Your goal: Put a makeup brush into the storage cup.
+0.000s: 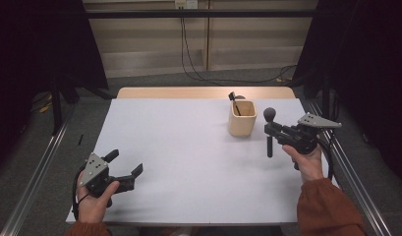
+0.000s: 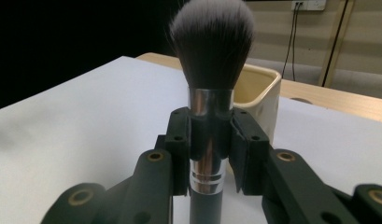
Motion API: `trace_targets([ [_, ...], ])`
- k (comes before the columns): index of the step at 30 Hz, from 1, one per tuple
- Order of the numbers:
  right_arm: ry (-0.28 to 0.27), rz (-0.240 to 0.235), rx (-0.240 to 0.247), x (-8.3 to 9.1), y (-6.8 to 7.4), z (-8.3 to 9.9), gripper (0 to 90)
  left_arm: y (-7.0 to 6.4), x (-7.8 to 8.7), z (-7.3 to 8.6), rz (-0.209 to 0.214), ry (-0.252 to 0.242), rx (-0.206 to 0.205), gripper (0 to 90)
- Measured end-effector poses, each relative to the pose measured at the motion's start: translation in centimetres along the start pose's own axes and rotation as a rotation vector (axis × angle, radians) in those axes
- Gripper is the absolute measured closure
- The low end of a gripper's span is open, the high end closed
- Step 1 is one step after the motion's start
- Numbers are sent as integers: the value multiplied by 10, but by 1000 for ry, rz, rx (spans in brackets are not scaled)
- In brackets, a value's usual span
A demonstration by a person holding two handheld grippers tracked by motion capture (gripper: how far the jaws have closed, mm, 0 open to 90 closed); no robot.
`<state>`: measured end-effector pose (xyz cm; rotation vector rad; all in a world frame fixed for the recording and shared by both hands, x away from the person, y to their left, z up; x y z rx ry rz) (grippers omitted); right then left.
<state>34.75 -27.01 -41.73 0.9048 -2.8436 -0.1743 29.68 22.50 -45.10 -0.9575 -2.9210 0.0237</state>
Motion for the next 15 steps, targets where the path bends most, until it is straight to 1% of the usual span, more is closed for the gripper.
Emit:
trace_targets([
  [1, -5, 3, 2, -1, 0, -2, 714, 0, 0, 0, 1, -1, 5, 31],
  [3, -7, 4, 12, -3, 1, -5, 714, -1, 0, 0, 1, -2, 2, 31],
  [7, -22, 3, 13, -7, 2, -14, 714, 0, 0, 0, -1, -2, 3, 31],
  [10, -27, -9, 5, -10, 2, -19, 714, 1, 1, -1, -9, -4, -3, 31],
  [15, -43, -22, 15, -17, 4, -29, 714, 0, 1, -1, -4, -5, -6, 31],
])
Point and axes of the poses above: each handheld gripper's, and its own axes: x roughly backward along the jaws, z roughly out of its underside, y roughly to its left, the point moved 5 cm from there along -x, roughly forward along the jaws, and after that the axes turned 12 degrees about -y, right-handed, at the moved point
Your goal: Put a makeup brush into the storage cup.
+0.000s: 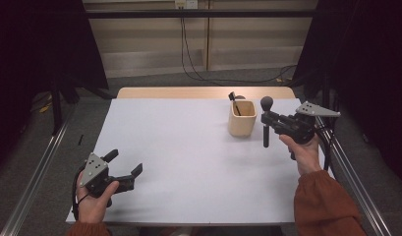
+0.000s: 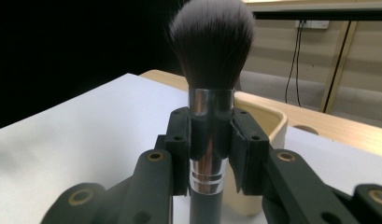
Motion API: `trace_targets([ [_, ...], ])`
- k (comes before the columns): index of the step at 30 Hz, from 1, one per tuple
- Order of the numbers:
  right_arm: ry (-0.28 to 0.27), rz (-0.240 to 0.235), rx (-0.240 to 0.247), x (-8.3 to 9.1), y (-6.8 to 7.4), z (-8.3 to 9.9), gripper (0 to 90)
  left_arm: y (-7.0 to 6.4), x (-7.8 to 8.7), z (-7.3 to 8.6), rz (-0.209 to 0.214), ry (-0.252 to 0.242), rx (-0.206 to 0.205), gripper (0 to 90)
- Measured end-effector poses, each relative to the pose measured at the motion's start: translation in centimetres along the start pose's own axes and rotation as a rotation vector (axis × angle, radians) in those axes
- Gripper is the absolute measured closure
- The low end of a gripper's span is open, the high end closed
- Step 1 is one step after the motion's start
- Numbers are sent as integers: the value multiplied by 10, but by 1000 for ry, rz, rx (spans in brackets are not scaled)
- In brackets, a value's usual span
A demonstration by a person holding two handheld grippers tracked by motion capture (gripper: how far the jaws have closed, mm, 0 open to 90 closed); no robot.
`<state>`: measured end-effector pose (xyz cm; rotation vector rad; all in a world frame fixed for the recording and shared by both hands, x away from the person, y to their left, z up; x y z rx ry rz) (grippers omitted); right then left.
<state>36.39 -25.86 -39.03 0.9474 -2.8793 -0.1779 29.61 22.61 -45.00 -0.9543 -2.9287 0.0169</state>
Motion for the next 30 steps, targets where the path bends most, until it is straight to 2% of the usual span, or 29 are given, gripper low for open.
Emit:
trace_targets([
  [14, -38, -10, 23, -22, -1, -27, 713, -1, -1, 0, 1, -1, 14, 31],
  [22, -27, -17, 21, -38, -1, -35, 713, 0, -1, 0, 2, 1, 13, 31],
  [30, -29, 7, 28, -53, -5, -40, 713, 0, -1, 1, -3, 2, 24, 31],
])
Point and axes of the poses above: each handheld gripper's, and its own axes: x roughly backward along the jaws, z roughly out of its underside, y roughly to its left, the point moved 5 cm from there along -x, roughly forward along the jaws, and after that the axes turned 12 degrees about -y, right-handed, at the moved point
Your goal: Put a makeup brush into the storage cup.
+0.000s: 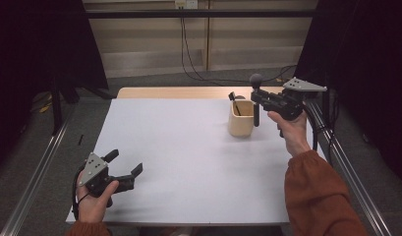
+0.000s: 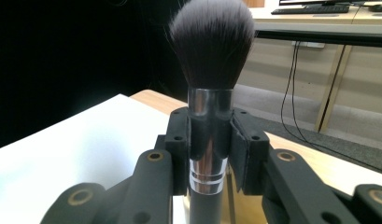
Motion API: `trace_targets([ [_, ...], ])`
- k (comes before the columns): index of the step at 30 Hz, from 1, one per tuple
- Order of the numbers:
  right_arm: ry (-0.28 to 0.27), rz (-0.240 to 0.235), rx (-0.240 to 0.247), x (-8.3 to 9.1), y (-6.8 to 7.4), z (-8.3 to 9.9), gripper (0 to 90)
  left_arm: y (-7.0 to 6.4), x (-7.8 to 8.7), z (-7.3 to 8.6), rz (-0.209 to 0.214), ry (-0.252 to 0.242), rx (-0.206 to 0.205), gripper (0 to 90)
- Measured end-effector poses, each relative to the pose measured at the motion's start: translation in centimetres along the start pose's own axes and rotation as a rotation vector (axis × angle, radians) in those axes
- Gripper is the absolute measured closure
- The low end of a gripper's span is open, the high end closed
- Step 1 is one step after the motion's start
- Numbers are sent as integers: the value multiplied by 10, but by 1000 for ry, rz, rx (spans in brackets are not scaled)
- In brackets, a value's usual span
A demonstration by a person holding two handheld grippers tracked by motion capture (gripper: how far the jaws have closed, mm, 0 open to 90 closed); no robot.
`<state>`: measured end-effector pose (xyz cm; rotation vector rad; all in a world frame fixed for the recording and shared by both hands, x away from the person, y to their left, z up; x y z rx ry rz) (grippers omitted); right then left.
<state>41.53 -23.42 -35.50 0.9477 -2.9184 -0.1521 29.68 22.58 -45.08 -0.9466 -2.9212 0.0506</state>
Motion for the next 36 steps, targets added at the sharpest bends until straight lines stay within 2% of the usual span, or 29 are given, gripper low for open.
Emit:
trace_targets([
  [12, -21, 28, 24, -21, -7, -11, 712, 0, 0, 0, 2, 1, -5, 29],
  [18, -29, 14, 42, -30, -6, -12, 712, 0, -1, 1, 5, 5, -1, 30],
  [26, -46, 20, 53, -42, -8, -16, 713, 1, -1, 1, 3, 9, -4, 30],
  [30, -45, 22, 52, -46, -10, -14, 713, 2, -2, 2, -9, 18, -7, 30],
  [36, -37, 29, 43, -51, -17, -6, 713, 1, -2, 2, 7, 25, -15, 30],
])
Point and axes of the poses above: each handheld gripper's, and its own axes: x roughly backward along the jaws, z roughly out of its underside, y roughly to its left, the point moved 5 cm from there along -x, roughly forward along the jaws, and after that the axes turned 12 degrees about -y, right-handed, at the moved point
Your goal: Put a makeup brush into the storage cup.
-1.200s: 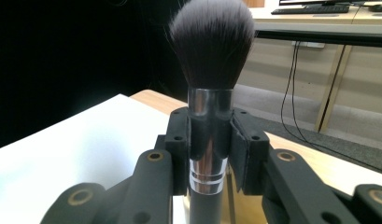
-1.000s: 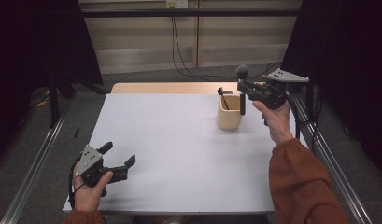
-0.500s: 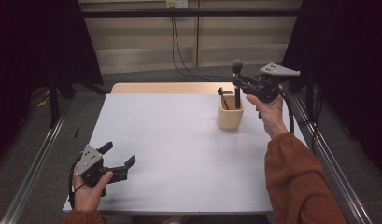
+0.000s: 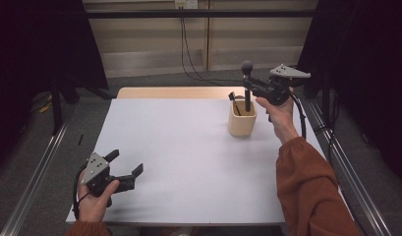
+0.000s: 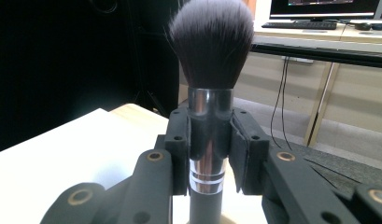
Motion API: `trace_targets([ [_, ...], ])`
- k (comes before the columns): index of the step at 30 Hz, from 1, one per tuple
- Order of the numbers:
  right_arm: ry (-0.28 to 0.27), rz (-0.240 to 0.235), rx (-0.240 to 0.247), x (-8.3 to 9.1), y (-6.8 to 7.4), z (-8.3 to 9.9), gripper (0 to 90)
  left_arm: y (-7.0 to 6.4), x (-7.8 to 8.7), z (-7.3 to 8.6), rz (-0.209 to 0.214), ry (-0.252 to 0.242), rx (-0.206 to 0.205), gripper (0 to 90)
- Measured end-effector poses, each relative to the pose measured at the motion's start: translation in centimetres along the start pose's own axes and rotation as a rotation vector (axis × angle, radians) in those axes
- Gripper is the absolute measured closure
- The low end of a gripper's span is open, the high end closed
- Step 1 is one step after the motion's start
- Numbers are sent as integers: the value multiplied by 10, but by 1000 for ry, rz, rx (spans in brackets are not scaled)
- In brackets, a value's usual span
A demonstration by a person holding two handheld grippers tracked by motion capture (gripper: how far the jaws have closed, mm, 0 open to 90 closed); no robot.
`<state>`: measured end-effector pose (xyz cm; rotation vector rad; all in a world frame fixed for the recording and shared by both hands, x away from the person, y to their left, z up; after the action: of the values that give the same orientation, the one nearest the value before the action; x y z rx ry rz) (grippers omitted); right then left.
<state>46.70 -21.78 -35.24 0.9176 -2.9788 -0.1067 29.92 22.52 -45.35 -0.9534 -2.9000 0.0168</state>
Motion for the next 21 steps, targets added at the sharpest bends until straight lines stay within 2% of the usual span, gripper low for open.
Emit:
trace_targets([
  [5, 6, 9, -10, -2, -4, 5, 713, 1, 1, 0, -1, -6, 2, 29],
  [21, 33, -9, -15, -6, -2, 23, 712, 0, 2, -2, -2, -18, 6, 27],
])
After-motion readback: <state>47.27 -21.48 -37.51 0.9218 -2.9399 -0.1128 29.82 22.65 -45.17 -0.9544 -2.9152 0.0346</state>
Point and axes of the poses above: each handheld gripper's, and its own axes: x roughly backward along the jaws, z roughly out of its underside, y roughly to its left, the point moved 5 cm from there along -x, roughly forward along the jaws, and after that the axes turned 12 degrees about -y, right-handed, at the moved point
